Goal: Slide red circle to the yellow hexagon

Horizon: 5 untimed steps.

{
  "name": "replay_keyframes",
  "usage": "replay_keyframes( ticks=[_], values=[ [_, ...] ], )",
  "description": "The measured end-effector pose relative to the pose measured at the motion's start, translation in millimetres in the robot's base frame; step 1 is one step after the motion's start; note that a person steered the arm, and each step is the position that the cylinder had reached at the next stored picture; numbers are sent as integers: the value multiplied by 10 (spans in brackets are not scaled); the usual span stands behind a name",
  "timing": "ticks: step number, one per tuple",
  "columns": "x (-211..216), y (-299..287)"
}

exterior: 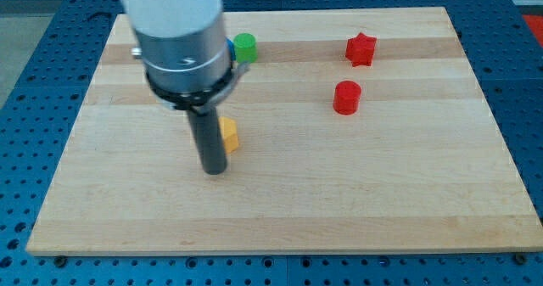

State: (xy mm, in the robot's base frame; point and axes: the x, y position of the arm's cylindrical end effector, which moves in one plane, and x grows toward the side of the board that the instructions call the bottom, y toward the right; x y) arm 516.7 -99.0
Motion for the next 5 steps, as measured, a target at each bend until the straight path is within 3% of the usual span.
replay_keyframes(
  ticks=[3, 4, 5],
  values=[
    [-410, 285],
    [-269, 309],
    [-156, 832]
  ],
)
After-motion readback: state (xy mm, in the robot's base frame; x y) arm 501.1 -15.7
